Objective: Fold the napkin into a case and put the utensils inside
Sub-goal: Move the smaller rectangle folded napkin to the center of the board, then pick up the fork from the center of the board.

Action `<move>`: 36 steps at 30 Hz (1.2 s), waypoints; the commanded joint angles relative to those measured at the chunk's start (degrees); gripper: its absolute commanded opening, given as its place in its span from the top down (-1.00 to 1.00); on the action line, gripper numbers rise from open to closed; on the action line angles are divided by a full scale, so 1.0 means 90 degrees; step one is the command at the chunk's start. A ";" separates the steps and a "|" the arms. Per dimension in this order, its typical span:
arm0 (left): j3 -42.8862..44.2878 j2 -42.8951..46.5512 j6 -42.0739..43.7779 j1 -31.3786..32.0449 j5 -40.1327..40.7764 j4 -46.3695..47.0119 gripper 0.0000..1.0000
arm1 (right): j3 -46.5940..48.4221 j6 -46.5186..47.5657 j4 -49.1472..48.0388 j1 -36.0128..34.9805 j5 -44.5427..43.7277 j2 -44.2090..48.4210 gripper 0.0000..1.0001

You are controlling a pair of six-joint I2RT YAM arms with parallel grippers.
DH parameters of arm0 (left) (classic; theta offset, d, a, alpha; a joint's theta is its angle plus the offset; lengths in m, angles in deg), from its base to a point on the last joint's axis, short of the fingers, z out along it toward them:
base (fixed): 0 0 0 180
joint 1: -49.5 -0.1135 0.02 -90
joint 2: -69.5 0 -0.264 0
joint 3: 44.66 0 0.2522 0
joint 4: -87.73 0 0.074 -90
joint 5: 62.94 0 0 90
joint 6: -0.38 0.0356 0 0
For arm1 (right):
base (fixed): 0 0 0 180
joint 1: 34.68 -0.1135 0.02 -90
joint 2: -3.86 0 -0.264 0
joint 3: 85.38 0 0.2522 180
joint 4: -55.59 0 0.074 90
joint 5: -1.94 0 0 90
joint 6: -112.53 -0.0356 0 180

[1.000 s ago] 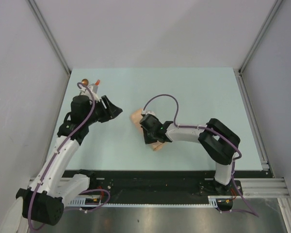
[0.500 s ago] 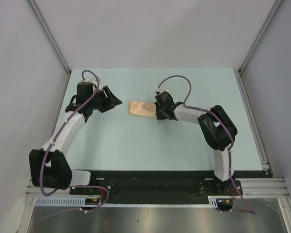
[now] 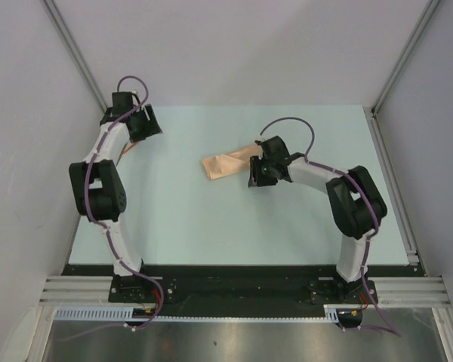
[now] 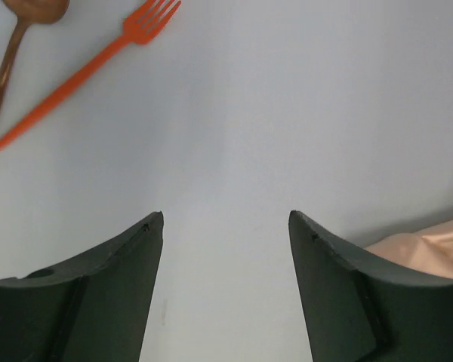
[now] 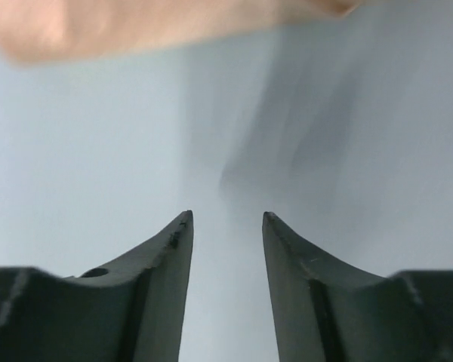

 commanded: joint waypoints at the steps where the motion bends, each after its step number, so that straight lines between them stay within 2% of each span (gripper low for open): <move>1: 0.2000 -0.1250 0.2010 0.0004 0.0062 -0.0728 -0.47 | -0.0570 -0.0106 -0.0064 -0.0167 0.1547 0.1177 -0.01; 2: 0.2585 -0.2027 0.2544 0.0004 0.0185 -0.1031 -0.47 | -0.0735 -0.0086 -0.0230 -0.0197 0.1867 0.1314 -0.13; 3: 0.3558 -0.2325 0.2665 0.0013 0.0293 -0.1179 -0.47 | -0.0969 -0.0115 -0.0328 -0.0226 0.1987 0.1461 -0.18; 6: 0.4132 -0.2902 0.3299 -0.0045 0.0264 -0.0878 -0.49 | -0.1331 -0.0330 -0.0700 -0.0236 0.2875 0.1540 -0.23; 11: 0.3335 -0.2738 0.4188 -0.0182 0.0479 0.0263 -0.71 | -0.1694 -0.0300 -0.0769 0.0026 0.3422 0.1813 -0.25; 14: 0.3606 -0.3030 0.4307 -0.0182 0.0878 0.0138 -0.74 | -0.1811 -0.0369 -0.0846 0.0145 0.3521 0.1843 -0.24; 19: 0.3880 -0.3479 0.4104 -0.0260 0.0784 -0.0232 -0.84 | -0.1801 -0.0369 -0.0847 0.0164 0.3590 0.1891 -0.23; 24: 0.4232 -0.3910 0.3819 -0.0377 0.0733 -0.0731 -0.73 | -0.1821 -0.0311 -0.0856 0.0174 0.3472 0.2204 -0.23; 27: 0.4047 -0.3823 0.3887 -0.0387 0.0626 -0.0722 -0.40 | -0.1850 -0.0310 -0.0856 0.0174 0.3404 0.2331 -0.23; 29: 0.4075 -0.3880 0.3878 -0.0397 0.0694 -0.0721 -0.33 | -0.1879 -0.0340 -0.0876 0.0174 0.3394 0.2370 -0.22; 31: 0.4144 -0.3959 0.3955 -0.0397 0.0656 -0.0818 -0.04 | -0.1928 -0.0350 -0.0905 0.0164 0.3394 0.2409 -0.22; 32: 0.4241 -0.4007 0.3956 -0.0407 0.0578 -0.0848 0.02 | -0.1928 -0.0330 -0.0857 0.0174 0.3375 0.2438 -0.22; 34: 0.4261 -0.4008 0.4033 -0.0397 0.0431 -0.0907 0.42 | -0.1938 -0.0291 -0.0789 0.0164 0.3258 0.2497 -0.22; 36: 0.4358 -0.4076 0.4073 -0.0407 0.0334 -0.0984 0.64 | -0.1919 -0.0262 -0.0739 0.0164 0.3228 0.2526 -0.22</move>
